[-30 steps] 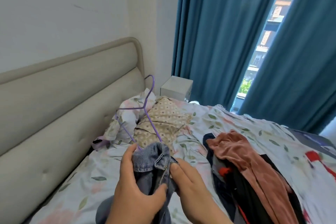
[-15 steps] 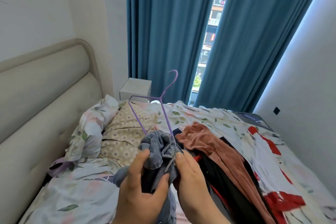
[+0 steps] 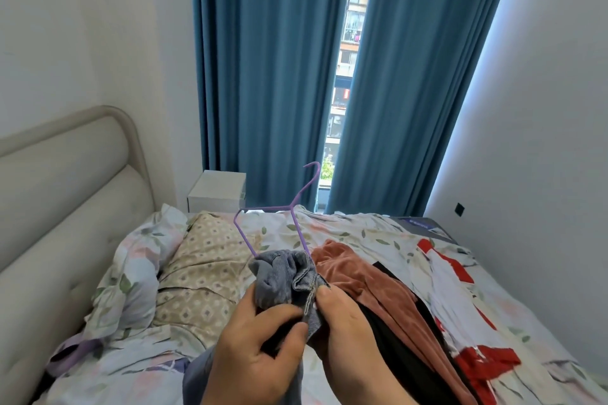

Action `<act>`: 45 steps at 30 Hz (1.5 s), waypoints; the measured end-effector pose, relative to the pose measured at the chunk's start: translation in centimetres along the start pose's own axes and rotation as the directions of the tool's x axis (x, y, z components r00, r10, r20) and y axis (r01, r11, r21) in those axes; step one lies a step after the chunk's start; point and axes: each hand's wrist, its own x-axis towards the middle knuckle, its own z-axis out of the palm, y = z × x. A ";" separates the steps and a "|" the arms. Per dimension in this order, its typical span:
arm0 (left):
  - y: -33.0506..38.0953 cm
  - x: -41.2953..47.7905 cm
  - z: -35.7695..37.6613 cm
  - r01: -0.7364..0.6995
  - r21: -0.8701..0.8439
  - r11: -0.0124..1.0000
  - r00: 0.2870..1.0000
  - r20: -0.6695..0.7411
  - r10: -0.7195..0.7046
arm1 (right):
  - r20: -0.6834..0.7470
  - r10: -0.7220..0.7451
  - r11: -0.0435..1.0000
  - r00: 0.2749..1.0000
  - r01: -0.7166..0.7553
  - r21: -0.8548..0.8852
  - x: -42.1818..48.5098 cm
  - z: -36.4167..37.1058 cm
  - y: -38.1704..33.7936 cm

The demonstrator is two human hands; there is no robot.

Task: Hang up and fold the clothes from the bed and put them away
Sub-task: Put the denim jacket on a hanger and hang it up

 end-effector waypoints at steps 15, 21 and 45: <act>-7.1 4.8 -4.4 0.510 -0.534 0.675 0.782 -0.040 -0.622 | -0.062 -0.246 0.742 0.967 0.147 -0.654 2.9 -3.9 -4.2; -12.0 7.2 -8.6 0.657 -0.297 0.693 0.673 -0.184 -0.717 | -0.091 -0.268 0.584 0.959 0.087 -0.807 5.7 -8.0 -4.7; -13.8 16.2 -12.0 -0.044 0.806 0.591 0.648 0.473 -0.597 | -0.123 -0.333 0.521 0.935 0.074 -0.850 11.3 -11.6 -11.5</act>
